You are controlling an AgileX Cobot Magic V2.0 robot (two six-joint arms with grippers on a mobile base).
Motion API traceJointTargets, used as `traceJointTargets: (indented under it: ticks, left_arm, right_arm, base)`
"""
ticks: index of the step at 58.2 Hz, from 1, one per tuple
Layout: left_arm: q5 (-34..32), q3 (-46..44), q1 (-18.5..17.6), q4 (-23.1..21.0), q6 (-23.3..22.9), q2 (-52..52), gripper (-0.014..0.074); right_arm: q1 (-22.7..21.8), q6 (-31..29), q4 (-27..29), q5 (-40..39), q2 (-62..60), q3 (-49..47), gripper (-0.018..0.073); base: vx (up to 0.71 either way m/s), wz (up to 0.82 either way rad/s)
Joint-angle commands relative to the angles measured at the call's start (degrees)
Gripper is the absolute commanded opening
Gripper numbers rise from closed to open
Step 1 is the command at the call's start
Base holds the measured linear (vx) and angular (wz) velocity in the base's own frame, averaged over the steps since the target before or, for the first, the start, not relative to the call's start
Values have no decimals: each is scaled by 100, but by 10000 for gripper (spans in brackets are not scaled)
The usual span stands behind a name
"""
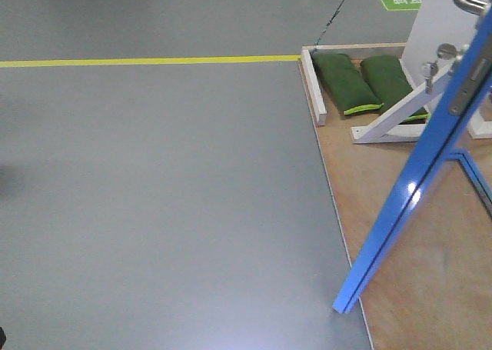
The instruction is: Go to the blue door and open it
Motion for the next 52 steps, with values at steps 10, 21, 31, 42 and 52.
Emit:
traceJointTargets:
  ticks: [10, 21, 31, 42, 52]
  left_arm:
    - [-490, -172, -5, -13, -37, -81, 73]
    - [-490, -172, -5, -13, -37, -81, 73]
    - [-490, -172, -5, -13, -37, -81, 73]
    - [-490, -172, -5, -13, -37, -81, 73]
    - [-490, -172, -5, -13, -37, -81, 73]
  right_arm:
    - [-18, -45, 188, -226, 173, -186, 8]
    - [-18, -45, 431, -420, 717, -191, 8]
    - [-12, -45, 615, -409, 750, -204, 8]
    - [0, -45, 1058, -115, 870, -814, 8]
    - [209, -45, 1098, -99, 1316, -1597, 8]
  base:
    - [0, 0]
    - [0, 0]
    - [0, 0]
    - [0, 0]
    - [0, 0]
